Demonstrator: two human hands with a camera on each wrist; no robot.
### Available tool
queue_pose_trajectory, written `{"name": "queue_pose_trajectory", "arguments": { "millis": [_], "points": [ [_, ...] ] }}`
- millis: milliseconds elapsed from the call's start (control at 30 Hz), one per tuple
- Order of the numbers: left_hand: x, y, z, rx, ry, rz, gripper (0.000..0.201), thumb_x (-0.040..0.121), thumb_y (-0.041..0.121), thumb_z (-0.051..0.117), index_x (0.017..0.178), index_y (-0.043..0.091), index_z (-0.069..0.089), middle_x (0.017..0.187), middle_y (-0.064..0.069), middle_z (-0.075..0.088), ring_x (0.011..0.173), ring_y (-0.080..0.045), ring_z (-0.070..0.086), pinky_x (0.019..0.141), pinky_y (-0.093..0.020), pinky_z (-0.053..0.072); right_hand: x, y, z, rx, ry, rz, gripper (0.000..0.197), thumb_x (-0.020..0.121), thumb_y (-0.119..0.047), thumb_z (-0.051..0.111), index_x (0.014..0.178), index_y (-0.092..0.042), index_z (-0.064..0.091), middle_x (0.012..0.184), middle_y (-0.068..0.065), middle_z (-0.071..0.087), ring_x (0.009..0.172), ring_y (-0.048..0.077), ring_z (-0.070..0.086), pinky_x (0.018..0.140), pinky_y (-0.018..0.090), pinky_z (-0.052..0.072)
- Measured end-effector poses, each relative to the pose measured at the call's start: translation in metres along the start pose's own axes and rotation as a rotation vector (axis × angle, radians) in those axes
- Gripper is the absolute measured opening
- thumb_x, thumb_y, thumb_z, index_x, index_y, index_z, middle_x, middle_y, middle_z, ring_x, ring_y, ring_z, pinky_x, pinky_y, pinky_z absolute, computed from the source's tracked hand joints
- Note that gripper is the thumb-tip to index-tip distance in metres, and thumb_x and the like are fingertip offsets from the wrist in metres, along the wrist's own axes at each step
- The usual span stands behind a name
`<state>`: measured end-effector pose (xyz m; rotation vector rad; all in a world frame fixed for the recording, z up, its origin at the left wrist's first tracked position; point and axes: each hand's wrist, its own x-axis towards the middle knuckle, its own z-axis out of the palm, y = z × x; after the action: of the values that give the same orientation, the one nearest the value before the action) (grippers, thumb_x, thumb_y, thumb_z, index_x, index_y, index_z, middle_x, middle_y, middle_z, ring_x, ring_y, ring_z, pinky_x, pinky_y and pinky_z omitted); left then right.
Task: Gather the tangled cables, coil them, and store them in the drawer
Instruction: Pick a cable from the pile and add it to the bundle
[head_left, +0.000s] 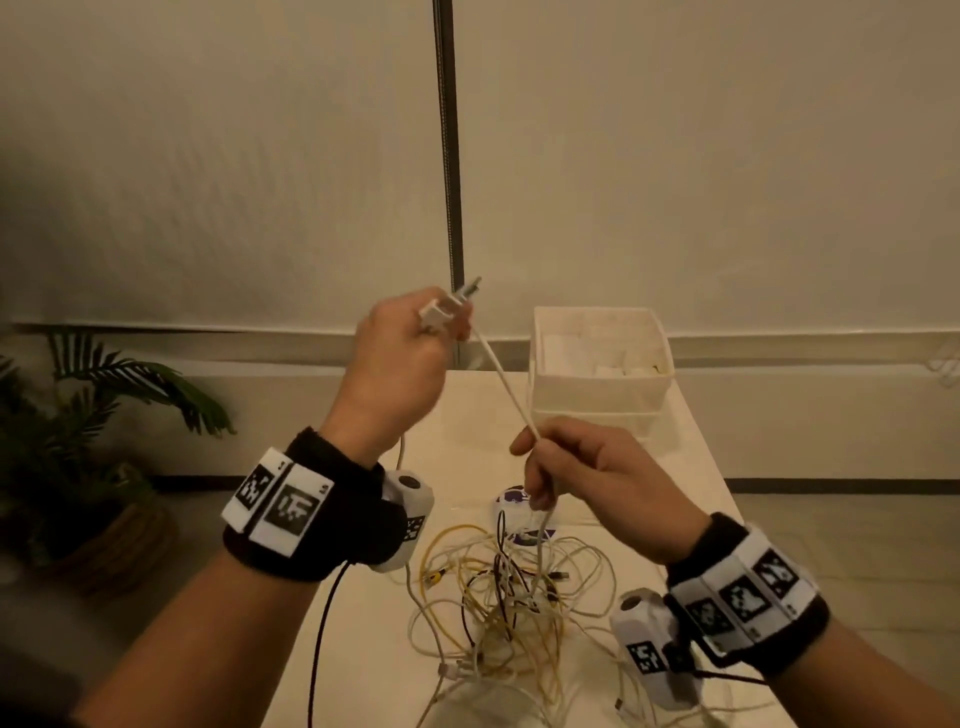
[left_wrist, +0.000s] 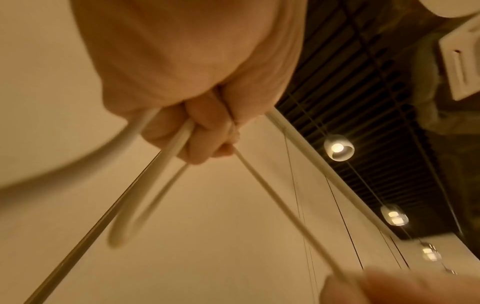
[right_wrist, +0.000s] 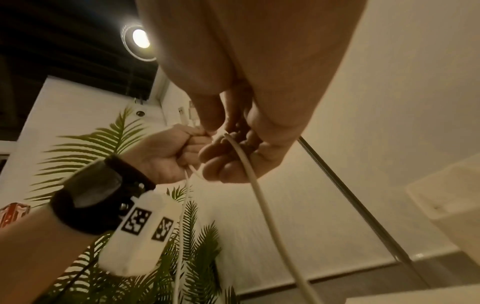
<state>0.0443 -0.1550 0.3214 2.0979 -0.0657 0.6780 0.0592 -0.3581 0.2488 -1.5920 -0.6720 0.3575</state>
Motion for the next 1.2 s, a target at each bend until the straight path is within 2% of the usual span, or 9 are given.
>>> {"name": "queue_pose_trajectory", "arguments": {
  "millis": [200, 267, 367, 500, 733, 933, 1000, 1100, 1200],
  "points": [
    [0.009, -0.009, -0.018, -0.187, 0.275, -0.179, 0.021, 0.098, 0.044, 0.053, 0.082, 0.039, 0.065, 0.072, 0.001, 0.060, 0.068, -0.027, 0.057, 0.062, -0.042, 0.045, 0.000, 0.034, 0.015, -0.080, -0.057, 0.150, 0.029, 0.103, -0.017, 0.039, 0.086, -0.010, 0.061, 0.066, 0.005, 0.061, 0.061, 0.022, 0.057, 0.064, 0.038, 0.046],
    [0.004, -0.005, -0.019, 0.001, 0.258, -0.127, 0.022, 0.101, 0.024, 0.053, 0.120, 0.033, 0.059, 0.098, 0.006, 0.064, 0.089, -0.007, 0.065, 0.068, -0.011, 0.049, 0.004, 0.034, 0.013, -0.065, 0.047, 0.154, 0.033, 0.103, -0.018, 0.040, 0.079, -0.015, 0.062, 0.059, 0.002, 0.054, 0.053, 0.019, 0.048, 0.058, 0.037, 0.039],
    [-0.011, 0.002, -0.007, 0.066, 0.020, 0.085, 0.044, 0.100, 0.006, 0.051, 0.141, 0.022, 0.047, 0.117, 0.032, 0.054, 0.092, 0.031, 0.049, 0.076, 0.005, 0.039, 0.011, 0.012, 0.010, -0.069, 0.128, 0.095, 0.034, 0.102, -0.019, 0.040, 0.076, -0.015, 0.062, 0.055, 0.000, 0.049, 0.050, 0.013, 0.040, 0.052, 0.029, 0.034],
    [-0.026, -0.001, 0.016, 0.144, -0.389, 0.202, 0.026, 0.094, 0.005, 0.053, 0.105, 0.024, 0.069, 0.091, 0.018, 0.070, 0.083, 0.000, 0.061, 0.074, -0.025, 0.048, 0.019, -0.028, 0.005, -0.010, 0.138, -0.017, 0.033, 0.101, -0.019, 0.043, 0.086, 0.000, 0.066, 0.061, 0.005, 0.049, 0.054, 0.013, 0.041, 0.050, 0.020, 0.033],
    [-0.006, 0.005, 0.014, 0.032, -0.063, 0.164, 0.025, 0.097, 0.004, 0.048, 0.075, 0.011, 0.058, 0.065, 0.006, 0.056, 0.059, -0.013, 0.049, 0.053, -0.031, 0.037, 0.019, -0.035, 0.004, -0.026, 0.017, -0.066, 0.032, 0.099, -0.027, 0.046, 0.094, -0.003, 0.067, 0.078, 0.011, 0.070, 0.070, 0.029, 0.065, 0.072, 0.045, 0.055],
    [0.011, -0.015, -0.008, -0.178, 0.235, -0.102, 0.032, 0.097, 0.045, 0.044, 0.074, 0.032, 0.063, 0.063, 0.008, 0.050, 0.057, -0.019, 0.045, 0.052, -0.038, 0.038, 0.009, 0.034, 0.018, -0.132, -0.026, 0.011, 0.022, 0.101, -0.015, 0.039, 0.093, -0.006, 0.057, 0.072, 0.005, 0.062, 0.067, 0.021, 0.060, 0.067, 0.033, 0.049],
    [0.006, -0.014, -0.006, -0.006, 0.184, -0.075, 0.025, 0.102, 0.024, 0.045, 0.090, 0.031, 0.065, 0.076, 0.009, 0.058, 0.070, -0.017, 0.057, 0.064, -0.047, 0.051, 0.012, 0.035, 0.012, -0.132, 0.085, -0.010, 0.023, 0.101, -0.011, 0.039, 0.089, -0.009, 0.058, 0.066, 0.000, 0.058, 0.061, 0.018, 0.052, 0.061, 0.029, 0.045],
    [-0.002, -0.003, -0.003, 0.088, 0.196, 0.080, 0.039, 0.100, 0.002, 0.044, 0.133, 0.020, 0.055, 0.096, 0.028, 0.053, 0.085, 0.021, 0.054, 0.077, -0.006, 0.047, 0.021, 0.019, 0.004, -0.166, 0.171, -0.044, 0.025, 0.102, -0.008, 0.039, 0.086, -0.011, 0.059, 0.062, -0.001, 0.054, 0.056, 0.014, 0.045, 0.055, 0.023, 0.039],
    [-0.002, 0.012, -0.007, -0.012, 0.304, 0.293, 0.044, 0.103, 0.001, 0.039, 0.144, 0.015, 0.046, 0.087, 0.000, 0.055, 0.066, -0.001, 0.046, 0.065, -0.006, 0.042, 0.033, 0.017, -0.005, -0.153, 0.320, 0.013, 0.027, 0.102, -0.013, 0.040, 0.083, -0.014, 0.061, 0.059, -0.001, 0.052, 0.053, 0.012, 0.042, 0.054, 0.026, 0.036]
  ]
}}
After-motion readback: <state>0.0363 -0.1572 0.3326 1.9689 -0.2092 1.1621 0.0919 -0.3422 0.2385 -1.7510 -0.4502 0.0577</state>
